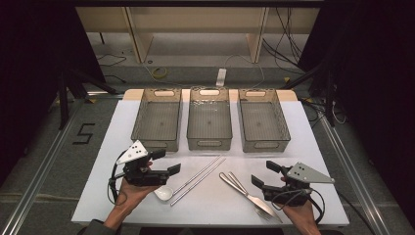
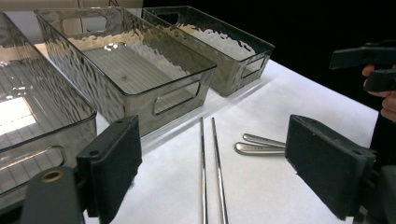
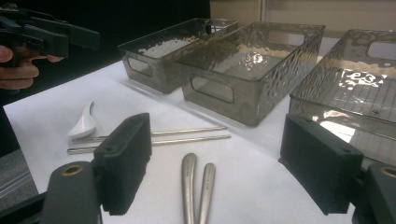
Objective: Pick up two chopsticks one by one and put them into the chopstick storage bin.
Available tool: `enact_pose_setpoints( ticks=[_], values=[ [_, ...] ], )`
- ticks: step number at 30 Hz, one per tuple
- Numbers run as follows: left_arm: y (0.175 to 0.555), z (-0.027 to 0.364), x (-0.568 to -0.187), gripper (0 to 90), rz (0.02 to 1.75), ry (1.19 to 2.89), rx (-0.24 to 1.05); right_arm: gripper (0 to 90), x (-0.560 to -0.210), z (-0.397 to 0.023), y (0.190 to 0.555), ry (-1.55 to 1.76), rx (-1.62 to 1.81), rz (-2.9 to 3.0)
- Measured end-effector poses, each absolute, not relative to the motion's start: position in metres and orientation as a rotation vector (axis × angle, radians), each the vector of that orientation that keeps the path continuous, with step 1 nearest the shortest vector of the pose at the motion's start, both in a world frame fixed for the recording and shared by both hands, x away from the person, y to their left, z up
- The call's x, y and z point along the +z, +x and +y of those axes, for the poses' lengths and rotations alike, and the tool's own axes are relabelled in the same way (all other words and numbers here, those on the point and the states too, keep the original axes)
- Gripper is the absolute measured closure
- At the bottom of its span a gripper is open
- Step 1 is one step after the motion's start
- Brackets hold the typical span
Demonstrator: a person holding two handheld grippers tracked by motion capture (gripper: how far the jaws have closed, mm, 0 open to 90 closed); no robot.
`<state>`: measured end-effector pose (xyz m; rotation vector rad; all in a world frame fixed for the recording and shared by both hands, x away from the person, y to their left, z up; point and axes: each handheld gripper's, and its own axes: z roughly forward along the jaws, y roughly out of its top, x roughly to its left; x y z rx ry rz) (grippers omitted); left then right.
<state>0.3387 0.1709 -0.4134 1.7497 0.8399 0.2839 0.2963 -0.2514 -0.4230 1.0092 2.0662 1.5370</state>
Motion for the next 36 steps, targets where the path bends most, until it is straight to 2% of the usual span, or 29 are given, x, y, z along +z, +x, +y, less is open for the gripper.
enact_pose_setpoints(
  ticks=[15, 31, 36],
  values=[
    [0.349, 0.159, -0.408, 19.9, 0.932, 1.886, 0.276, 25.2, -0.422, -0.251, 0.296, 1.009, 1.506, 2.072],
    [0.373, 0.129, -0.414, 33.2, 1.037, 2.221, 0.25, 24.8, -0.423, -0.252, 0.298, 1.017, 1.489, 2.086],
    [0.378, 0.113, -0.418, 36.9, 1.046, 2.324, 0.186, 24.8, -0.423, -0.251, 0.298, 1.015, 1.482, 2.094]
  ],
)
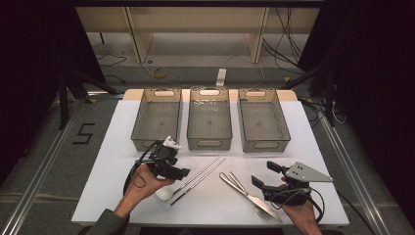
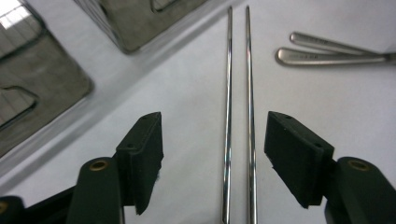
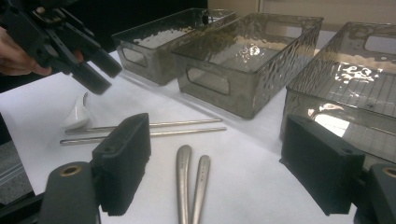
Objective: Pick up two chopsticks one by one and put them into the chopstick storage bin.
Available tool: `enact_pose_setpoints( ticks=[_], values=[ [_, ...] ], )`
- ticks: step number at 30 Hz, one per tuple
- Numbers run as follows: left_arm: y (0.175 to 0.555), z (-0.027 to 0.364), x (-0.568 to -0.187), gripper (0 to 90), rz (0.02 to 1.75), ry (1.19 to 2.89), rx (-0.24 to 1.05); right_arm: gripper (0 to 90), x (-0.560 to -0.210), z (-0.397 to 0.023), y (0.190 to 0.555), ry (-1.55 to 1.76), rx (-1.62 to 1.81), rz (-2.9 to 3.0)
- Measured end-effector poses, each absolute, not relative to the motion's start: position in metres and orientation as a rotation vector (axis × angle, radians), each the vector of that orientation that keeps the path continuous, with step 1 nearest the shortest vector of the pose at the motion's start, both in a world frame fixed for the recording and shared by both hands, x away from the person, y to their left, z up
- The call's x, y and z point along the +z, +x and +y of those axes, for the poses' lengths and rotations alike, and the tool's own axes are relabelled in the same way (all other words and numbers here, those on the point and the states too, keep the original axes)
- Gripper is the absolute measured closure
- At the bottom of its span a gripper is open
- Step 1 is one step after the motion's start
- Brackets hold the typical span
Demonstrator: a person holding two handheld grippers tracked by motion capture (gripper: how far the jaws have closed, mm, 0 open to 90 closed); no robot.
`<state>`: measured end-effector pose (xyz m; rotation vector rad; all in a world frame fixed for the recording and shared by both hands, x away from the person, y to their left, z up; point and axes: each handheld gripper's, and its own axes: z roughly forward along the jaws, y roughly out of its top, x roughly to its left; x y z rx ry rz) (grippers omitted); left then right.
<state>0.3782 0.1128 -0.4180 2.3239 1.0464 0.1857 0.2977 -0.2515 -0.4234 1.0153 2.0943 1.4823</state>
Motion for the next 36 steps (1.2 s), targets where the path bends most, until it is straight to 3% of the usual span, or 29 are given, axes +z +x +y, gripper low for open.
enact_pose_setpoints(
  ticks=[7, 21, 36],
  values=[
    [0.385, 0.095, -0.432, 45.5, 1.04, 2.461, 0.146, 24.9, -0.424, -0.251, 0.298, 1.014, 1.479, 2.107],
    [0.393, 0.082, -0.45, 60.5, 1.031, 2.577, 0.052, 25.0, -0.424, -0.251, 0.298, 1.019, 1.475, 2.113],
    [0.394, 0.069, -0.461, 71.1, 0.998, 2.654, 0.068, 25.3, -0.424, -0.25, 0.299, 1.014, 1.473, 2.122]
  ],
)
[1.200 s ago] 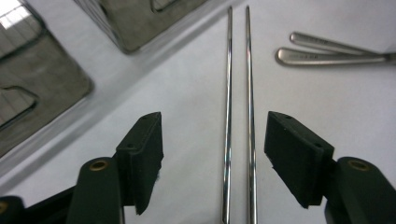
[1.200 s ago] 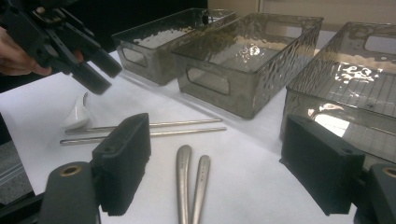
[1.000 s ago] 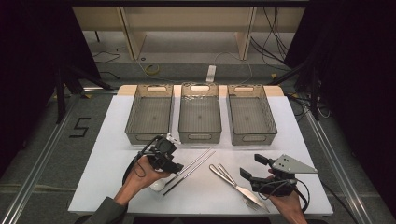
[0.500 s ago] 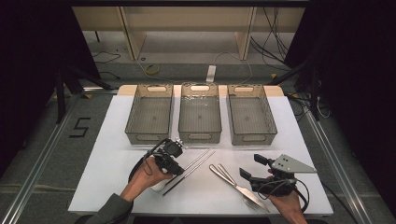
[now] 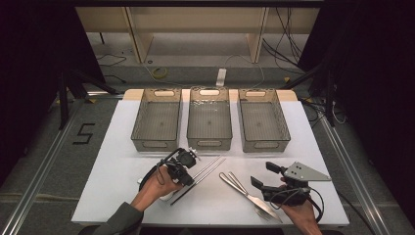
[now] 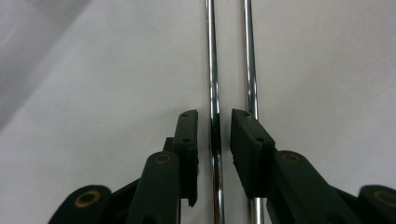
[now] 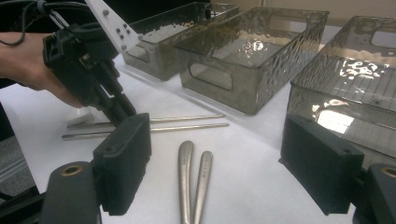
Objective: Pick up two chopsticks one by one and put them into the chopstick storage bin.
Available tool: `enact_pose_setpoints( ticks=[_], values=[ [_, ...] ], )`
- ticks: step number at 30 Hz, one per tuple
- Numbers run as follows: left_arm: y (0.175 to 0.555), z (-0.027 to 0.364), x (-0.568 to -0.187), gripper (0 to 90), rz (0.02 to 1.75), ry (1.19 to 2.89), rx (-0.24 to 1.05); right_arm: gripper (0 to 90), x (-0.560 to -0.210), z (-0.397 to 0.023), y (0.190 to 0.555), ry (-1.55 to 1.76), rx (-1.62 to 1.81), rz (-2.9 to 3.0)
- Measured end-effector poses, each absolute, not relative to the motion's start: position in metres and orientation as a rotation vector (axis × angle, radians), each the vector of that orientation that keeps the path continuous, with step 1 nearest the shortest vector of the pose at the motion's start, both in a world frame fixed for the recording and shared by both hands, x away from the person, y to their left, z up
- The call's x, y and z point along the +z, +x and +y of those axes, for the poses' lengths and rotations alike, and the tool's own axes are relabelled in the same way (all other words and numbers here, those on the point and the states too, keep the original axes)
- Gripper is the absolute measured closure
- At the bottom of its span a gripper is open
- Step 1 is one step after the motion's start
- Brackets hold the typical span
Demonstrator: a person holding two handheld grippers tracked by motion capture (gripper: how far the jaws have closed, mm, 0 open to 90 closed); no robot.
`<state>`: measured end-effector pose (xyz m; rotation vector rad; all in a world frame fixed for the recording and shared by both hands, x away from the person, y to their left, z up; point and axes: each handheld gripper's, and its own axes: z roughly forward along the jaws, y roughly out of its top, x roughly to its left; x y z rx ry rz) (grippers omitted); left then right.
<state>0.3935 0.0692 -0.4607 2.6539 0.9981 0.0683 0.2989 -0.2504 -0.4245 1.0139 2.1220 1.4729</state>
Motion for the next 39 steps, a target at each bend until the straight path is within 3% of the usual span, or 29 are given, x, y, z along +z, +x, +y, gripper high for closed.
enact_pose_setpoints(
  ticks=[16, 27, 39],
  values=[
    [0.394, 0.065, -0.461, 83.8, 0.986, 2.68, 0.087, 26.1, -0.425, -0.25, 0.299, 1.017, 1.456, 2.126],
    [0.395, 0.067, -0.458, 84.9, 1.029, 2.635, 0.048, 26.3, -0.424, -0.251, 0.298, 1.009, 1.453, 2.127],
    [0.388, 0.072, -0.428, 85.2, 0.957, 2.57, 0.07, 27.2, -0.423, -0.252, 0.298, 1.007, 1.458, 2.122]
  ],
)
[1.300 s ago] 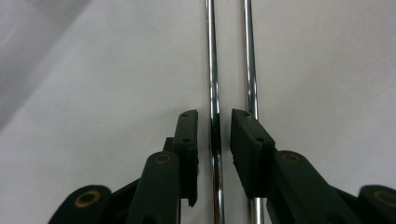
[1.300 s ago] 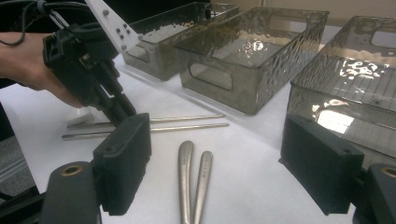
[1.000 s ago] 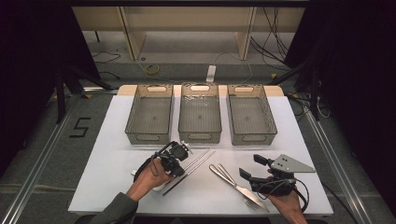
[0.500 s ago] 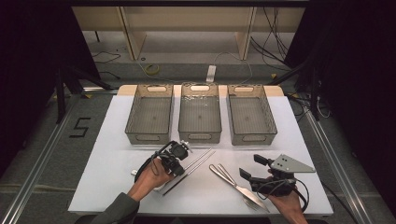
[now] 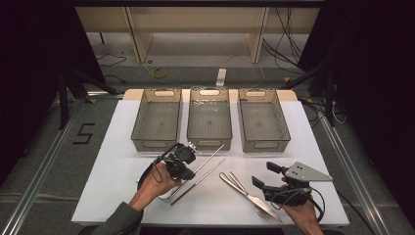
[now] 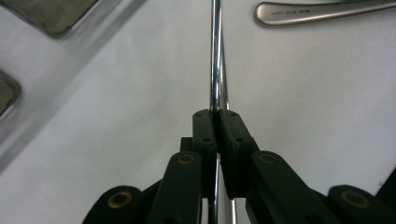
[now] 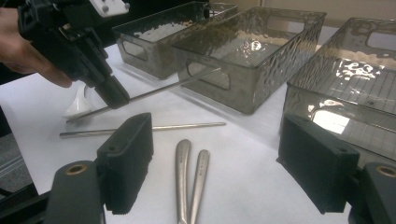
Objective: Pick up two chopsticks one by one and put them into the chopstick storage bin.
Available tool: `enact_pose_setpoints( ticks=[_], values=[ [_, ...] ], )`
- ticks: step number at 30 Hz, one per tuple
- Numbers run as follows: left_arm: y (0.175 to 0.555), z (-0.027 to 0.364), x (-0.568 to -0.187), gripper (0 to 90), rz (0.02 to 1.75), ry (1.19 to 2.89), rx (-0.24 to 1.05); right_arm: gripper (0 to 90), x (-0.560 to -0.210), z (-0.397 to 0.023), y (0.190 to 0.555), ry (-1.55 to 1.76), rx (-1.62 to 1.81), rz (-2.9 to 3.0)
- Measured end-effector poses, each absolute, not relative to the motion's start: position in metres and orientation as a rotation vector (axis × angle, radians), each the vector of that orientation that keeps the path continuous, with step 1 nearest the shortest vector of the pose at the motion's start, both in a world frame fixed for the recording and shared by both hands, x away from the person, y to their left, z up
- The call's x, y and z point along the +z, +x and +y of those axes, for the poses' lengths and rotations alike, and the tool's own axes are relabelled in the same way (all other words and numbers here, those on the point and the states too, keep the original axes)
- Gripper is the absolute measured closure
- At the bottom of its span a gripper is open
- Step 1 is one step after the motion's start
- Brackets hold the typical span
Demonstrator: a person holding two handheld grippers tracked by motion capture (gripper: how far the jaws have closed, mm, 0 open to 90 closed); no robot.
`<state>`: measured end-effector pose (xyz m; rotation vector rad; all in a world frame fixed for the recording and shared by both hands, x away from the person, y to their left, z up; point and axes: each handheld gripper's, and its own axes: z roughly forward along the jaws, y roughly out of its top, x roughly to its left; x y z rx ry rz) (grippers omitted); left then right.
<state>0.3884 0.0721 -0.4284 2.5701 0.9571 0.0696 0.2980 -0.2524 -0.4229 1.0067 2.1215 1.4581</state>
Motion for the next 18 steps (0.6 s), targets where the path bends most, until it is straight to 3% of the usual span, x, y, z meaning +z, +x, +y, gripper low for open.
enact_pose_setpoints(
  ticks=[18],
  values=[
    [0.393, 0.099, -0.374, 85.2, 0.946, 2.367, 0.107, 27.2, -0.423, -0.253, 0.298, 1.012, 1.452, 2.125]
  ],
)
